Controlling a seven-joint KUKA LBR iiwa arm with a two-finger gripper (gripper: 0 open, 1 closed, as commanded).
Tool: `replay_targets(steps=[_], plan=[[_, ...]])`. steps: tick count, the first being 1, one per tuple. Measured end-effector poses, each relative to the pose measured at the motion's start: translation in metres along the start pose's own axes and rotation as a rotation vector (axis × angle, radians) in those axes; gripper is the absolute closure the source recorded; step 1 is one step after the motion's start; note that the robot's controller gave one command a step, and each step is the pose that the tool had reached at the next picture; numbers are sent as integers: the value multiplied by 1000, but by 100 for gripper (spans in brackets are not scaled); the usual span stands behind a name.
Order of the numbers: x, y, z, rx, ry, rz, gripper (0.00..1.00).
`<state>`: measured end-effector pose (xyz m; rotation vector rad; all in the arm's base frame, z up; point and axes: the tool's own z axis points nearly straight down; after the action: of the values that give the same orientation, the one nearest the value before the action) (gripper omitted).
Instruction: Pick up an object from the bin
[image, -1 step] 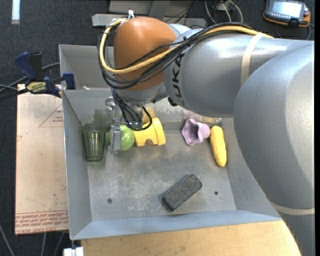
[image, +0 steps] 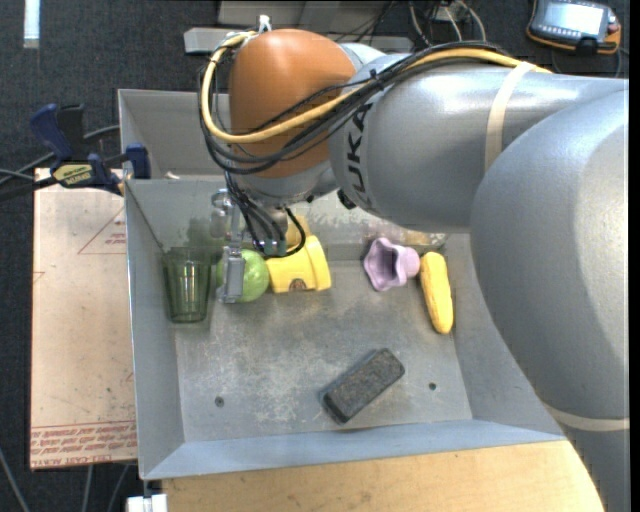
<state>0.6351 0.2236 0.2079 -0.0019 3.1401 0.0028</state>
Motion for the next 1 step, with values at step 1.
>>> replay_targets(steps=[1], plan=[[14,-20,11,-3,-3,-90,0]])
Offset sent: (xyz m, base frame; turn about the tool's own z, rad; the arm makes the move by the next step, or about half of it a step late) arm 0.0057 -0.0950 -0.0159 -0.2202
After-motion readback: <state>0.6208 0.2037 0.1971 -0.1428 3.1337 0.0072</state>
